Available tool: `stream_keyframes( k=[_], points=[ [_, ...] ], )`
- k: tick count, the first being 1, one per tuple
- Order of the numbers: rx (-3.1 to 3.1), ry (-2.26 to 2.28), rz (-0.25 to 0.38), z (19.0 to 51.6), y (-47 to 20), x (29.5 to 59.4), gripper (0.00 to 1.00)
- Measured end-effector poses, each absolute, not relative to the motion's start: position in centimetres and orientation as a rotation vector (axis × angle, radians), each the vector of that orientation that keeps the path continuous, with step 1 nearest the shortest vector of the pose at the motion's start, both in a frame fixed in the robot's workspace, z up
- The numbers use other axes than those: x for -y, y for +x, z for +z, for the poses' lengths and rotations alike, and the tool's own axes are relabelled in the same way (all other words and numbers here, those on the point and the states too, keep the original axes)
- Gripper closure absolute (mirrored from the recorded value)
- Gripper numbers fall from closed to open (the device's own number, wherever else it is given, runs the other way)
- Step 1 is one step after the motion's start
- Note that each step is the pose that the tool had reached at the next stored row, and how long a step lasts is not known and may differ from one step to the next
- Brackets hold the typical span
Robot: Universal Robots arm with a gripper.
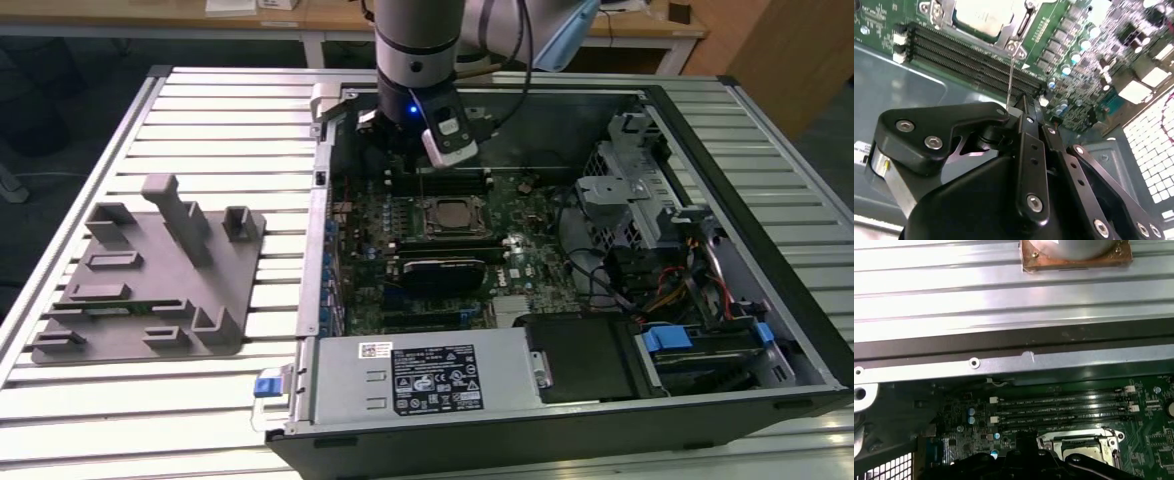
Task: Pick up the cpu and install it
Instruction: 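Install the first cpu locking lever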
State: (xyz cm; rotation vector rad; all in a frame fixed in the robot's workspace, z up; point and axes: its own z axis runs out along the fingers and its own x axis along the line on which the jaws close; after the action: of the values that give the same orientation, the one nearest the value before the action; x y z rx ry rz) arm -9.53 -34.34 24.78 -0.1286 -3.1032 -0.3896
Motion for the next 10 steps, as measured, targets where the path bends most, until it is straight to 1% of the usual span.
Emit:
stream_keyframes(
  k=[10],
  points=[
    [3.102,-0.129,-0.392,24.77,-9.07,34.34,0.89]
  ],
)
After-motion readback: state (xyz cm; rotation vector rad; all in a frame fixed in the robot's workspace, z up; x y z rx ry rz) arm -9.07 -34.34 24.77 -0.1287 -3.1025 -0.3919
